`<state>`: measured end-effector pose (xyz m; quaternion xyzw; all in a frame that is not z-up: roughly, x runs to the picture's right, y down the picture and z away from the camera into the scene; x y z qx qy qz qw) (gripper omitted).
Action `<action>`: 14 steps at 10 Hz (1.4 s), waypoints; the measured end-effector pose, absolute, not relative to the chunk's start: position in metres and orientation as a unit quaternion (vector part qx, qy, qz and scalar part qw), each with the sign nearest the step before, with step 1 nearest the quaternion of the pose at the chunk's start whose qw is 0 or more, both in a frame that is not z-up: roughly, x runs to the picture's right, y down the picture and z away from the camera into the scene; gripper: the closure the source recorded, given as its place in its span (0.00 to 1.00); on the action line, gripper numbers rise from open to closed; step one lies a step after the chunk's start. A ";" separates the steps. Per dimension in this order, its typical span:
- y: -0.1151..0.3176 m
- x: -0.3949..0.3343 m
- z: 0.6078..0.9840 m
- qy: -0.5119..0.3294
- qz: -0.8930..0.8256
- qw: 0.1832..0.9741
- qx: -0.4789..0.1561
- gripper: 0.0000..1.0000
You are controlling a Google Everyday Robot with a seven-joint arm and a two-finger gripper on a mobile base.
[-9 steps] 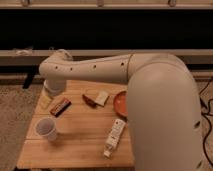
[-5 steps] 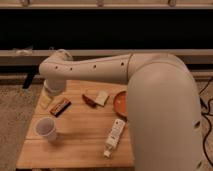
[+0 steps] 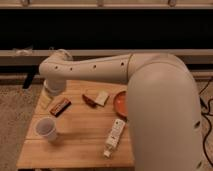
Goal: Place the white sponge in the ceramic bowl
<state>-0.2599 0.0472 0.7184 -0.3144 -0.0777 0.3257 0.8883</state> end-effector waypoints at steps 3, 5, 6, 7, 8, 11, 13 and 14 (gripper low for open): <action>0.047 -0.260 0.718 -0.078 0.326 0.888 -0.314 0.20; 0.047 -0.260 0.718 -0.078 0.326 0.888 -0.314 0.20; 0.047 -0.260 0.718 -0.078 0.326 0.888 -0.314 0.20; 0.047 -0.260 0.718 -0.078 0.326 0.888 -0.314 0.20; 0.047 -0.259 0.719 -0.076 0.327 0.888 -0.314 0.20; 0.043 -0.239 0.739 -0.045 0.347 0.881 -0.317 0.20; 0.030 -0.207 0.767 -0.019 0.365 0.876 -0.315 0.20; 0.021 -0.182 0.788 -0.001 0.376 0.872 -0.313 0.20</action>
